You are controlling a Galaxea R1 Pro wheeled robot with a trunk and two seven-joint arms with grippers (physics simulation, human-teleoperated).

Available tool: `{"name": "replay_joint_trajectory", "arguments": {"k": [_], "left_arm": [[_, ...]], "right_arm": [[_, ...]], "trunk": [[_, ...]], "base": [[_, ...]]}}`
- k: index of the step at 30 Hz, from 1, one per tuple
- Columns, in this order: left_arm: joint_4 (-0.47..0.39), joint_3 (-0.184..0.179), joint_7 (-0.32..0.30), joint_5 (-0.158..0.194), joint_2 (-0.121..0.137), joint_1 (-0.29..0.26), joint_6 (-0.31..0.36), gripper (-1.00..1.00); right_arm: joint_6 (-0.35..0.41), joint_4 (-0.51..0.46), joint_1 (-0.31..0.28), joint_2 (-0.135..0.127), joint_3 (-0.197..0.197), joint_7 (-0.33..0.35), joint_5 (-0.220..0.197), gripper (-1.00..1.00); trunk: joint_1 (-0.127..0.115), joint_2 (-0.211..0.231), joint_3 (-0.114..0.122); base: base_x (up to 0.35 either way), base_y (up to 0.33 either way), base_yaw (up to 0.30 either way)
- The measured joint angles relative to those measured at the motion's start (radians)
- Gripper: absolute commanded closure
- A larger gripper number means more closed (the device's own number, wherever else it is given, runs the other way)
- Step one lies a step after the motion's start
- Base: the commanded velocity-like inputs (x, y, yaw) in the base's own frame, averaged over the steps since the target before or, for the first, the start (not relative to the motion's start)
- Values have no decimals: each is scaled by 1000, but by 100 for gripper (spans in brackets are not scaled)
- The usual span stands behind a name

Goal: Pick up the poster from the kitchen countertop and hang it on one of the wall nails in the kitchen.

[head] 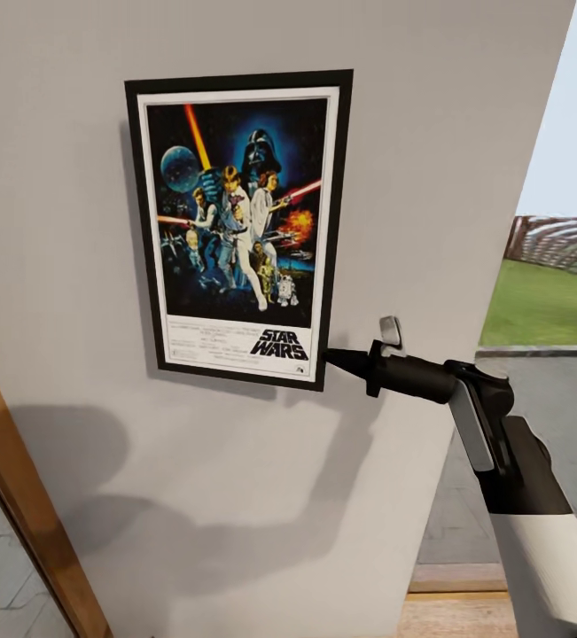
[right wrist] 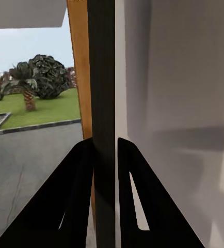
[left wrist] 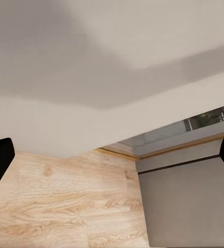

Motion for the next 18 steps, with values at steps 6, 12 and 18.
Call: {"name": "replay_joint_trajectory", "arguments": {"k": [6, 12, 18], "left_arm": [[0, 0, 0, 0, 0, 0, 0, -100], [0, 0, 0, 0, 0, 0, 0, -100], [0, 0, 0, 0, 0, 0, 0, -100]], "right_arm": [[-2, 0, 0, 0, 1, 0, 0, 100], [-3, 0, 0, 0, 1, 0, 0, 100], [-3, 0, 0, 0, 1, 0, 0, 100]], "trunk": [[0, 0, 0], [0, 0, 0], [0, 0, 0]], "base": [[0, 0, 0], [0, 73, 0], [0, 112, 0]]}}
